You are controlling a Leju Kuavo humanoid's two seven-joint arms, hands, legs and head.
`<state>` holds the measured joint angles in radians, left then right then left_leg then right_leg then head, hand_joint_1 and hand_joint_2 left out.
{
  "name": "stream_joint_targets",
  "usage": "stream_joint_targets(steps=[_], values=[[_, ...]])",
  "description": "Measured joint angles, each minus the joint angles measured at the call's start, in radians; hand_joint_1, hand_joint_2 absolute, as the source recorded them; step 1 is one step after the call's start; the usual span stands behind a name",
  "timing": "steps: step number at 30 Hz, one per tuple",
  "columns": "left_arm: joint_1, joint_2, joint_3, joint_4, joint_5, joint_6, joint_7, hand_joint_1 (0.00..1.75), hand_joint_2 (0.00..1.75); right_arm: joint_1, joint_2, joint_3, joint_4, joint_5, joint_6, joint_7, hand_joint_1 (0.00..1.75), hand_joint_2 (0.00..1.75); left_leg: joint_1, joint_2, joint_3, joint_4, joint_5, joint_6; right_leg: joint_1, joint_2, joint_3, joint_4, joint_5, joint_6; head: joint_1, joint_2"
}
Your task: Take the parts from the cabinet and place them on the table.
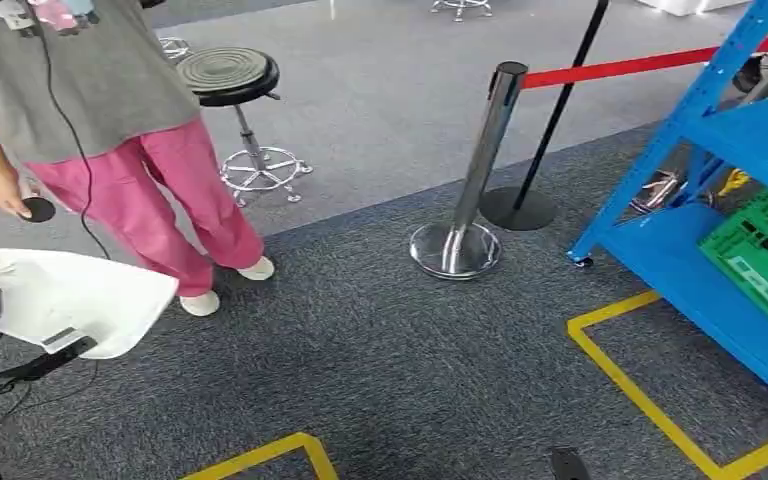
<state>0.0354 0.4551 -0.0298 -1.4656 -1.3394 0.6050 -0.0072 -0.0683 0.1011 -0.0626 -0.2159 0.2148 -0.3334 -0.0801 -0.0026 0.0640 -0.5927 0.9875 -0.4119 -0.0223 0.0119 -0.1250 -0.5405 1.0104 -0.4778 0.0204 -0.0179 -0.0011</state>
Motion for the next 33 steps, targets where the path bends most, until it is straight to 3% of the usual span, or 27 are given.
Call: stream_joint_targets(steps=[1, 2, 3, 4, 6, 7, 8, 10, 11, 12, 13, 16, 17, 18, 19, 21, 22, 23, 24, 25, 26, 27, 28, 29, 32, 33], values=[[0.0, 0.0, 0.0, 0.002, 0.0, -0.001, 0.0, 1.75, 1.75, 0.0, 0.0, 0.0, 0.0, 0.0, 0.0, 0.0, 0.0, 0.0, -0.001, -0.016, -0.002, -0.002, 0.003, 0.008, -0.002, -0.015, 0.004, -0.002, -0.001, 0.007, 0.0, 0.0], [-0.001, 0.0, 0.0, 0.002, 0.0, 0.0, 0.0, 1.75, 1.75, -0.001, 0.0, 0.0, 0.0, 0.0, 0.0, -0.002, 0.0, 0.0, 0.006, -0.028, 0.0, -0.007, 0.009, 0.017, -0.008, 0.012, -0.007, 0.005, -0.01, 0.017, 0.0, 0.0], [-0.006, 0.002, 0.0, 0.002, 0.0, -0.001, 0.0, 1.75, 1.75, -0.001, 0.0, 0.0, 0.0, 0.0, 0.0, -0.003, 0.0, 0.0, 0.007, -0.038, 0.0, -0.007, 0.009, 0.023, -0.011, 0.076, -0.017, 0.041, -0.035, 0.02, 0.003, 0.0], [-0.011, 0.0, -0.002, 0.002, 0.0, -0.001, 0.0, 1.75, 1.75, 0.0, 0.0, 0.0, 0.0, -0.001, 0.0, -0.004, 0.0, 0.0, 0.008, -0.05, -0.001, -0.007, 0.009, 0.029, -0.011, 0.107, -0.046, 0.108, -0.072, 0.02, 0.005, 0.0], [-0.013, -0.003, -0.008, 0.003, -0.002, -0.001, -0.002, 1.75, 1.75, 0.005, 0.0, -0.001, 0.0, -0.002, 0.0, -0.004, 0.0, 0.0, 0.007, -0.079, -0.002, -0.007, 0.01, 0.031, -0.011, 0.124, -0.129, 0.28, -0.142, 0.021, 0.006, 0.0], [-0.013, -0.004, -0.01, 0.006, -0.002, -0.001, -0.002, 1.75, 1.75, 0.007, 0.0, -0.001, 0.0, -0.002, 0.0, -0.004, 0.0, 0.0, 0.006, -0.093, -0.002, -0.006, 0.01, 0.031, -0.01, 0.124, -0.158, 0.329, -0.15, 0.02, 0.005, 0.0], [-0.013, -0.004, -0.013, 0.008, -0.002, -0.001, -0.002, 1.75, 1.75, 0.008, 0.0, -0.002, 0.0, -0.002, 0.0, -0.005, 0.0, 0.0, 0.006, -0.11, -0.002, -0.006, 0.01, 0.031, -0.01, 0.124, -0.164, 0.325, -0.13, 0.019, 0.006, 0.0], [-0.013, -0.005, -0.018, 0.011, -0.002, 0.0, -0.002, 1.75, 1.75, 0.007, 0.0, -0.006, 0.0, -0.002, 0.0, -0.006, 0.0, 0.0, 0.007, -0.14, 0.001, -0.005, 0.01, 0.03, -0.012, 0.133, -0.109, 0.191, -0.042, 0.014, 0.006, 0.0], [-0.013, -0.005, -0.018, 0.011, -0.001, 0.001, -0.002, 1.75, 1.75, 0.007, 0.0, -0.006, 0.0, -0.002, 0.0, -0.007, 0.0, 0.0, 0.009, -0.154, 0.002, -0.004, 0.01, 0.028, -0.015, 0.158, -0.064, 0.094, 0.006, 0.013, 0.006, 0.0], [-0.012, -0.004, -0.019, 0.011, -0.001, 0.002, -0.002, 1.75, 1.75, 0.007, 0.0, -0.007, 0.0, -0.002, 0.0, -0.008, 0.0, 0.0, 0.011, -0.165, -0.001, -0.003, 0.01, 0.022, -0.023, 0.225, -0.04, 0.032, 0.018, 0.015, 0.006, 0.0], [-0.013, -0.003, -0.019, 0.011, -0.001, 0.003, 0.0, 1.75, 1.75, 0.009, 0.0, -0.007, 0.002, -0.001, -0.001, -0.008, 0.0, 0.0, 0.006, -0.178, -0.01, 0.007, 0.01, 0.015, -0.031, 0.242, -0.023, 0.012, 0.011, 0.015, 0.003, 0.0], [0.011, 0.003, -0.016, 0.01, -0.001, 0.008, 0.002, 1.75, 1.75, 0.009, 0.0, -0.008, 0.002, 0.002, -0.002, -0.01, 0.0, 0.0, 0.019, -0.217, -0.02, -0.005, 0.025, -0.007, -0.018, 0.205, -0.028, 0.02, 0.015, 0.002, 0.005, 0.0], [0.018, 0.007, -0.014, 0.01, 0.0, 0.008, 0.002, 1.75, 1.75, 0.009, 0.003, -0.008, 0.002, 0.003, -0.002, -0.01, 0.0, 0.0, 0.02, -0.209, -0.025, -0.002, 0.022, -0.01, -0.025, 0.189, -0.025, 0.011, 0.021, -0.007, 0.004, 0.0], [0.021, 0.01, -0.013, 0.01, 0.0, 0.009, 0.002, 1.75, 1.75, 0.008, 0.002, -0.01, 0.002, 0.003, -0.003, -0.011, 0.0, 0.0, 0.011, -0.141, -0.033, 0.018, 0.006, -0.013, -0.023, 0.176, -0.023, 0.008, 0.022, -0.014, 0.001, 0.0], [0.018, 0.011, -0.013, 0.01, 0.0, 0.009, 0.003, 1.75, 1.75, 0.009, 0.002, -0.011, 0.002, 0.004, -0.005, -0.011, 0.0, 0.0, 0.011, -0.1, -0.062, 0.078, -0.032, -0.017, -0.019, 0.16, -0.023, 0.008, 0.022, -0.021, -0.004, 0.0], [0.023, 0.009, -0.01, 0.01, 0.002, 0.009, 0.004, 1.75, 1.75, 0.012, 0.002, -0.012, 0.002, 0.009, -0.005, -0.01, 0.0, 0.0, 0.013, -0.076, -0.143, 0.247, -0.108, -0.022, -0.014, 0.127, -0.024, 0.008, 0.019, -0.025, -0.003, 0.0], [0.031, 0.009, -0.008, 0.01, 0.002, 0.009, 0.004, 1.75, 1.75, 0.013, 0.002, -0.012, 0.002, 0.012, -0.005, -0.009, 0.0, 0.0, 0.014, -0.076, -0.17, 0.304, -0.125, -0.024, -0.014, 0.112, -0.024, 0.008, 0.018, -0.026, -0.003, 0.0], [0.039, 0.01, -0.004, 0.01, 0.003, 0.009, 0.004, 1.75, 1.75, 0.013, 0.002, -0.012, 0.002, 0.015, -0.005, -0.007, 0.0, 0.0, 0.013, -0.076, -0.174, 0.314, -0.119, -0.024, -0.014, 0.098, -0.024, 0.008, 0.018, -0.026, -0.003, 0.0], [0.046, 0.01, -0.001, 0.01, 0.003, 0.009, 0.005, 1.75, 1.75, 0.012, 0.003, -0.012, 0.002, 0.018, -0.006, -0.005, 0.0, 0.0, 0.013, -0.075, -0.157, 0.284, -0.093, -0.025, -0.014, 0.084, -0.023, 0.008, 0.017, -0.025, -0.003, 0.0], [0.052, 0.011, 0.005, 0.008, 0.006, 0.009, 0.006, 1.75, 1.75, 0.01, 0.004, -0.012, 0.002, 0.02, -0.006, -0.004, 0.0, 0.0, 0.014, -0.07, -0.115, 0.207, -0.051, -0.024, -0.014, 0.068, -0.022, 0.008, 0.015, -0.024, -0.003, 0.0], [0.058, 0.014, 0.01, 0.005, 0.009, 0.009, 0.006, 1.75, 1.75, 0.008, 0.005, -0.012, 0.002, 0.022, -0.008, -0.002, 0.0, 0.0, 0.013, -0.049, -0.059, 0.111, -0.012, -0.023, -0.014, 0.056, -0.02, 0.008, 0.013, -0.022, -0.003, 0.0], [0.059, 0.016, 0.014, 0.003, 0.011, 0.008, 0.006, 1.75, 1.75, 0.005, 0.007, -0.012, 0.002, 0.023, -0.008, -0.002, 0.0, 0.0, 0.01, 0.009, -0.007, 0.029, 0.01, -0.021, -0.008, 0.045, -0.015, 0.008, 0.01, -0.017, -0.003, 0.0], [0.054, 0.018, 0.018, 0.001, 0.012, 0.006, 0.006, 1.75, 1.75, 0.005, 0.008, -0.012, 0.002, 0.024, -0.01, -0.002, 0.0, 0.0, -0.001, 0.021, 0.005, -0.001, -0.003, -0.016, -0.001, 0.035, -0.016, 0.013, 0.002, -0.009, -0.005, 0.0], [0.057, 0.016, 0.021, -0.002, 0.013, 0.006, 0.006, 1.75, 1.75, 0.002, 0.008, -0.012, 0.002, 0.025, -0.01, -0.001, 0.0, 0.0, 0.002, 0.001, 0.001, 0.001, 0.0, -0.005, 0.0, 0.026, -0.015, 0.01, 0.001, -0.006, 0.0, 0.0], [0.068, 0.022, 0.029, -0.003, 0.013, 0.005, 0.002, 1.75, 1.75, -0.002, 0.013, -0.012, 0.001, 0.025, -0.011, -0.001, 0.0, 0.0, -0.001, -0.037, 0.0, -0.005, 0.004, 0.015, -0.004, -0.013, 0.003, 0.004, -0.006, 0.01, -0.004, 0.0], [0.07, 0.025, 0.031, -0.005, 0.013, 0.005, 0.0, 1.75, 1.75, -0.003, 0.013, -0.012, 0.0, 0.026, -0.011, -0.002, 0.0, 0.0, 0.005, -0.046, 0.003, -0.007, 0.007, 0.021, -0.008, 0.033, -0.009, 0.023, -0.019, 0.018, 0.001, 0.0]])
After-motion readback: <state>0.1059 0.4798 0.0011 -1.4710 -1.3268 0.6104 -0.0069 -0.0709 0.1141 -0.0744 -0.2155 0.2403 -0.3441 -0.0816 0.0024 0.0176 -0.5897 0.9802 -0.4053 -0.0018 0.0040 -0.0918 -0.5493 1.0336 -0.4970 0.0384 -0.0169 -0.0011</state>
